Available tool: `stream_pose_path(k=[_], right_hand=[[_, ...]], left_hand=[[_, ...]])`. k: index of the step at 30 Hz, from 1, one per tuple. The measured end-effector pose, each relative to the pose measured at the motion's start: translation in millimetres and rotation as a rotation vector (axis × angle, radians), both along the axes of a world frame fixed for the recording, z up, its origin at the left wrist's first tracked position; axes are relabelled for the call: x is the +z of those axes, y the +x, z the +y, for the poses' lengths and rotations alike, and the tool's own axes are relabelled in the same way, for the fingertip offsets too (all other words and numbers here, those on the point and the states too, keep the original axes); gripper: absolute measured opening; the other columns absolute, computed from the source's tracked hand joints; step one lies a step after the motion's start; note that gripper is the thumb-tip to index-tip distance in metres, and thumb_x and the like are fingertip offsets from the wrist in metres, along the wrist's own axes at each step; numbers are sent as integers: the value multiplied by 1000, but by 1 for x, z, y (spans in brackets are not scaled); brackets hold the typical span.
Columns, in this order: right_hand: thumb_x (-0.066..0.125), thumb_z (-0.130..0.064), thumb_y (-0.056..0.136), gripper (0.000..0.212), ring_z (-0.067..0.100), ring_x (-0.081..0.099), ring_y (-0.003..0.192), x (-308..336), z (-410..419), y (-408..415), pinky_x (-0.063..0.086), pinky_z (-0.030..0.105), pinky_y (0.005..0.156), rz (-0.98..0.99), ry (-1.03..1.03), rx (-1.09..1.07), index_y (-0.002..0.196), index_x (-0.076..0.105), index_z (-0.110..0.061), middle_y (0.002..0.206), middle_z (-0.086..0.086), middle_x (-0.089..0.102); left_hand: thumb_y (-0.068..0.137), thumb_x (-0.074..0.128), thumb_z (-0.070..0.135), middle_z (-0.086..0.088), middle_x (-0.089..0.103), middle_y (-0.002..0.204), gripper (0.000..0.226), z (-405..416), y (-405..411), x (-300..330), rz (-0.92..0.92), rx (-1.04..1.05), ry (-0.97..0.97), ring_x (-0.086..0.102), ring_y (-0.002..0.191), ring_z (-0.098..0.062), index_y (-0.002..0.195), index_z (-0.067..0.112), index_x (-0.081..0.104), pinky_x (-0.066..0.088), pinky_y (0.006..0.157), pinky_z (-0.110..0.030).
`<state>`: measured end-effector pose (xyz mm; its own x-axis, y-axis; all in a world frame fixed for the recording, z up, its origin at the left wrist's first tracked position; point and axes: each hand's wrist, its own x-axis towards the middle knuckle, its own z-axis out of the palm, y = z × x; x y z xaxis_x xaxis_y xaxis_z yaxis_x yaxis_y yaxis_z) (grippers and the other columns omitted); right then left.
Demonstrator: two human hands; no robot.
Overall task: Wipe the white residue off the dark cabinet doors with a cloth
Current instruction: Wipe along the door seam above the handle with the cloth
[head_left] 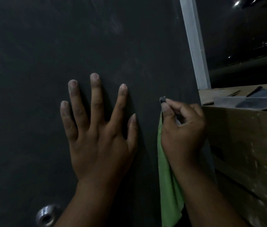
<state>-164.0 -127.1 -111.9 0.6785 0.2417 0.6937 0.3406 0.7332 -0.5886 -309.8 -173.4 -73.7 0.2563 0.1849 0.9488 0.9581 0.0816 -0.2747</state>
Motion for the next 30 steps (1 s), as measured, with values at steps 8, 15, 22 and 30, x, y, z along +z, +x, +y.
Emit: stream_pose_path(k=[8, 15, 22, 30], right_hand=[[78, -23, 91, 8, 4, 58, 72, -52, -11, 4, 43, 11, 61, -125, -23, 7, 99, 79, -20, 83, -11, 56], [74, -25, 94, 15, 1, 64, 84, 10, 11, 23, 53, 12, 69, 8, -17, 30, 108, 77, -20, 95, -10, 61], [74, -27, 91, 13, 6, 59, 74, -49, -1, 21, 49, 18, 61, -103, -14, -18, 101, 78, -19, 85, -3, 60], [72, -21, 95, 15, -5, 62, 89, 6, 23, 53, 47, 2, 71, 35, -60, 15, 110, 75, -22, 104, -1, 65]], left_hand=[[104, 34, 60, -10, 5, 175, 64, 4, 3, -3, 8, -2, 1, 0, 160, -42, 164, 40, 24, 1, 129, -54], [103, 35, 63, -9, 2, 175, 65, 6, 8, -3, -3, -3, -11, -2, 159, -43, 163, 42, 23, -1, 128, -56], [101, 39, 64, -10, 2, 175, 66, 12, 20, 2, 0, -25, -20, -3, 159, -46, 162, 42, 27, -1, 126, -63], [105, 34, 61, -11, 5, 175, 63, 23, 40, 8, 95, -38, -32, -2, 159, -44, 163, 38, 28, -1, 127, -62]])
